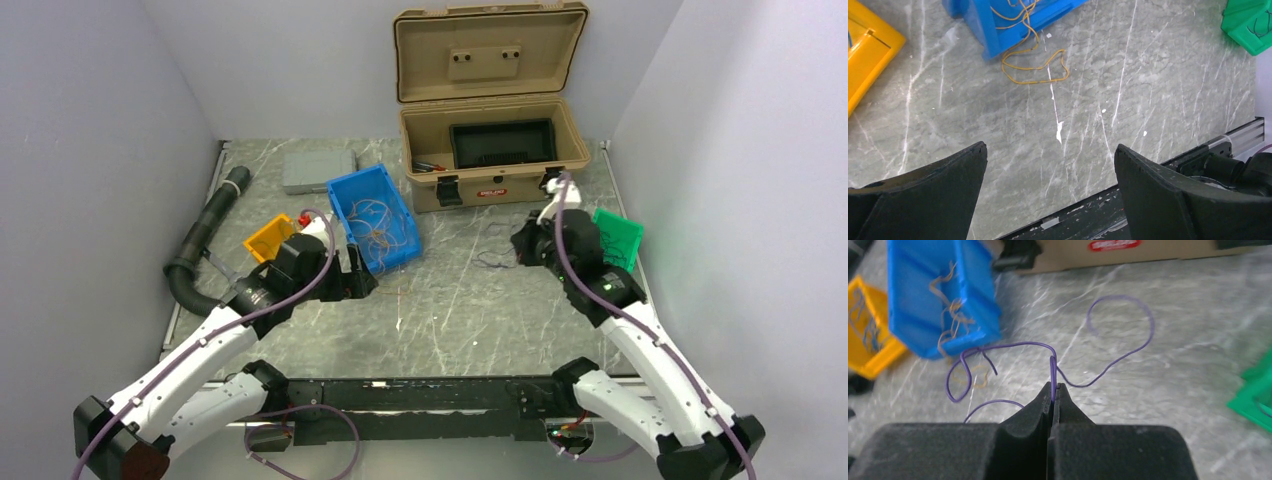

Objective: Untangle the cables
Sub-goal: Place the cable in the bin.

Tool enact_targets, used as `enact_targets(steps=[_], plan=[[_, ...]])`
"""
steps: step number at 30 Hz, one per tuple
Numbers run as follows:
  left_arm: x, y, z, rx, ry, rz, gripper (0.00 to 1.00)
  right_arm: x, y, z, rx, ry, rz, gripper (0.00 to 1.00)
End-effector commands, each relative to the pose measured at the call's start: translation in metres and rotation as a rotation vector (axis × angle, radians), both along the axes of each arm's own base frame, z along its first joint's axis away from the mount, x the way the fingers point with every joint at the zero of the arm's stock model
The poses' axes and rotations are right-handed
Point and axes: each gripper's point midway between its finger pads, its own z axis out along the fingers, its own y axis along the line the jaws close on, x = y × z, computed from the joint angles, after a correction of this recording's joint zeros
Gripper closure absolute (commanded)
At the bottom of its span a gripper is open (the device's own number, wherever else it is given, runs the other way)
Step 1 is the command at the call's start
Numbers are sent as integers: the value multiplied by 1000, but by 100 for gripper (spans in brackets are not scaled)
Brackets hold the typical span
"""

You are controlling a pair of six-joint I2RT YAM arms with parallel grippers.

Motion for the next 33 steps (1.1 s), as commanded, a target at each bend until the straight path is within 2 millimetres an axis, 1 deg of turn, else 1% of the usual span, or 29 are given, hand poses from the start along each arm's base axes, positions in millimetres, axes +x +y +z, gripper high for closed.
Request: enact_targets(steps=[1,4,7,10,12,15,17,20,22,26,27,28,30,33], plan=[[5,-13,9,-48,-36,-52,1,-2,-56,35,-12,37,-240,100],[5,-18,9,-60,-33,-71,0,6,-101,48,-34,58,-439,100],[5,-23,10,-73,-30,-93,1,13,-145,55,-26,82,-620,100],[5,-27,11,-80,-27,-109,1,14,-190,60,-7,88,-785,100],[5,-29,12,-80,-25,-121,1,18,-211,60,17,101,-851,100],[6,-31,10,-75,-17,-136,1,27,-229,54,102,123,-881,100],[6,-33,8,-73,-8,-147,1,34,-238,45,185,146,-886,100],[6,-36,7,-76,3,-163,1,49,-245,32,261,159,-893,100],[5,-38,6,-76,9,-173,1,59,-250,19,296,169,-914,100],[5,-38,7,-60,15,-188,1,79,-264,-23,342,238,-965,100],[4,-37,7,-56,16,-190,1,81,-270,-34,333,250,-990,100],[4,-37,7,-53,16,-191,1,84,-274,-41,330,251,-1013,100],[2,-35,6,-47,19,-191,1,83,-288,-60,294,265,-1081,100],[2,-34,2,-40,22,-186,1,76,-303,-91,239,315,-1178,100]])
